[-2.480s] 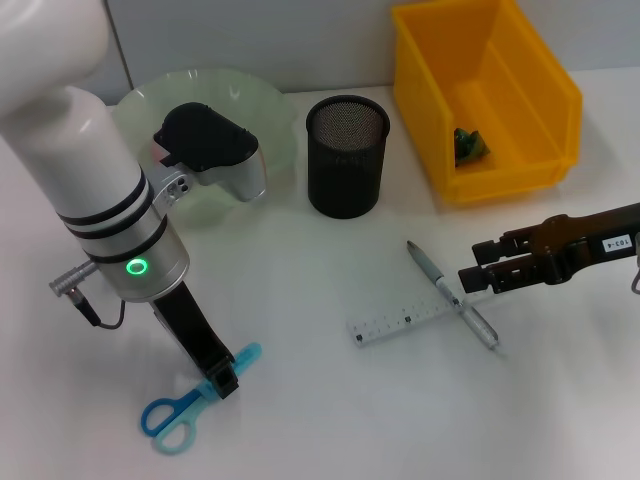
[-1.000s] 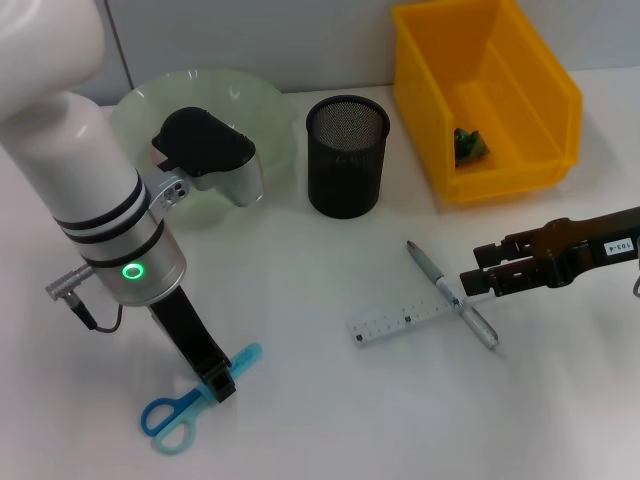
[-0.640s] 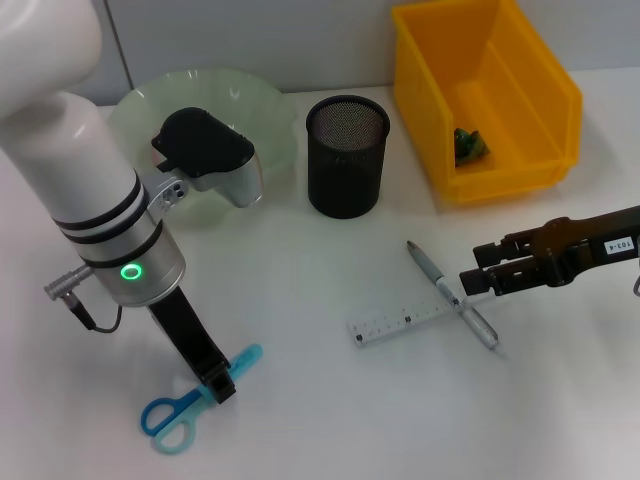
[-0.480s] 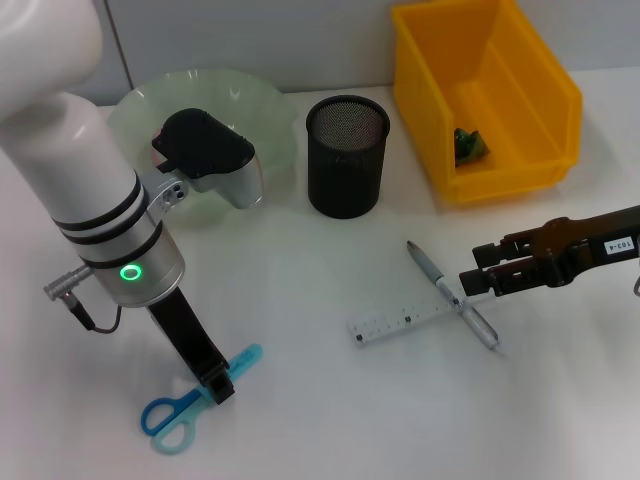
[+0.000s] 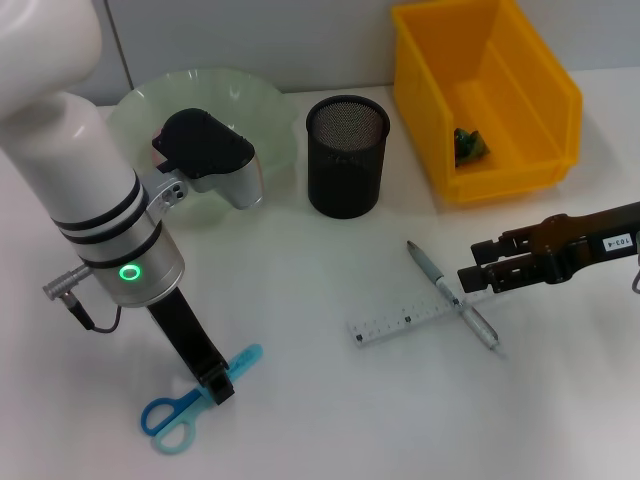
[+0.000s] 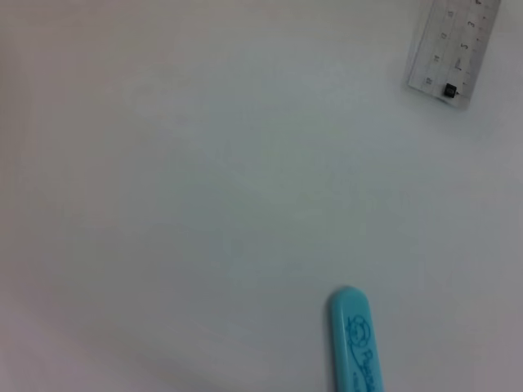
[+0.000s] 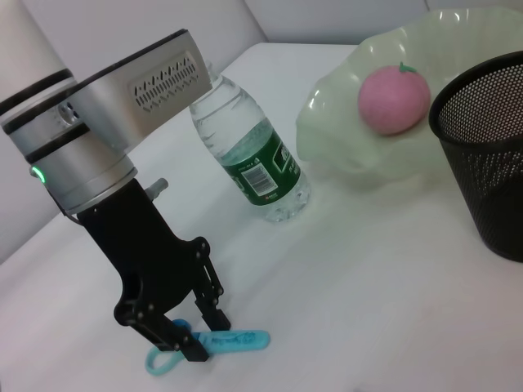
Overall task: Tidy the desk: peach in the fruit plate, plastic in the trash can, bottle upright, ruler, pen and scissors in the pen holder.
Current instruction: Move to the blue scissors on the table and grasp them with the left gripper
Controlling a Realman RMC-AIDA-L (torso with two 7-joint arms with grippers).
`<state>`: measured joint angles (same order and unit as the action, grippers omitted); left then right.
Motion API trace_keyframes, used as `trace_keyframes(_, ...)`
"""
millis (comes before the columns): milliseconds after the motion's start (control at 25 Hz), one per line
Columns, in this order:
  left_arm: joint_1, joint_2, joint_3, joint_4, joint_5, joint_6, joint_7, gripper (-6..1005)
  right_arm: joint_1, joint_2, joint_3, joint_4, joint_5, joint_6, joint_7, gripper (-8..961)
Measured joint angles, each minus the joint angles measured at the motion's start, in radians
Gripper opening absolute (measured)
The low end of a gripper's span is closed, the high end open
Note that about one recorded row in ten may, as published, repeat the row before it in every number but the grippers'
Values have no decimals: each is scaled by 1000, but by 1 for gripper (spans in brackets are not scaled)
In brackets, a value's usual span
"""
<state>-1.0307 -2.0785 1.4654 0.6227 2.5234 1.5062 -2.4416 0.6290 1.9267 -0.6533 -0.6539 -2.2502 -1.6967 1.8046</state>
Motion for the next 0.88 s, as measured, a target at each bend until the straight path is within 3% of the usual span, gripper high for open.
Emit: trace_keyframes(880,9,0,2,6,0,-8,1,488,-3,0,0,0,0,-1,5,724)
